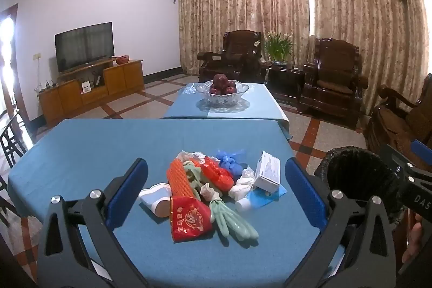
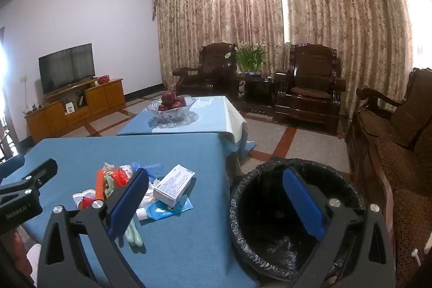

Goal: Collect trash

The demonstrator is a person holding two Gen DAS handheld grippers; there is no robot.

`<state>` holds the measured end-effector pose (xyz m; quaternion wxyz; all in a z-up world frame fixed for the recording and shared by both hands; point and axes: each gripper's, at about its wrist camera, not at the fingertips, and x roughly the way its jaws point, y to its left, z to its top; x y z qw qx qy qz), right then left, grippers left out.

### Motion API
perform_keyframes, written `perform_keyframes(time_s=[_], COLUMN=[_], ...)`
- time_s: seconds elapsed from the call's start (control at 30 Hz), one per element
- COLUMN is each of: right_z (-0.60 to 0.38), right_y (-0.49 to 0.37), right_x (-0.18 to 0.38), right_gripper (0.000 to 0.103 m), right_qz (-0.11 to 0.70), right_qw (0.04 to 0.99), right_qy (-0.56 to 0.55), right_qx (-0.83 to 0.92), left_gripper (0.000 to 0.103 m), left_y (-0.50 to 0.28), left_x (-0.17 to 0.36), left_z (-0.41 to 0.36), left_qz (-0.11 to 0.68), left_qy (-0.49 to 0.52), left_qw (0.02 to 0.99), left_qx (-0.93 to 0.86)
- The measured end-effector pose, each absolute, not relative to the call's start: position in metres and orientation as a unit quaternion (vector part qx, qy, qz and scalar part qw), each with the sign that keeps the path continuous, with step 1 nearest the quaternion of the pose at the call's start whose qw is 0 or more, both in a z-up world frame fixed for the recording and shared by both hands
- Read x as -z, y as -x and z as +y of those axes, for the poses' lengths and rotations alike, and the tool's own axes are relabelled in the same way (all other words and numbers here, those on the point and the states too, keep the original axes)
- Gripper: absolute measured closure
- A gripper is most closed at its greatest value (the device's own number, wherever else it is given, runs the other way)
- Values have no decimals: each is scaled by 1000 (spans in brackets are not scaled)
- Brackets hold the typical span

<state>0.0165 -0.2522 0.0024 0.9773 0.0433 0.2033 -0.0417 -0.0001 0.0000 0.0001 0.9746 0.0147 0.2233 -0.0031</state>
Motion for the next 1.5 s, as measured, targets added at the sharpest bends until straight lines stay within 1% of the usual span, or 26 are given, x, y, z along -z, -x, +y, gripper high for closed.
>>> perform_keyframes(time_s=[1.5], right_z=[-251], right_y=[-17], right_x=[-2], right_gripper=[6], right_qz=[202], right_qw=[978], right_qy=[-43], right_qx=[42], left_gripper=[5], left_y=[1], left_x=[0], left_z=[0], left_qz=[215], left_qy=[-17], left_qw=[977], left_qx=[0])
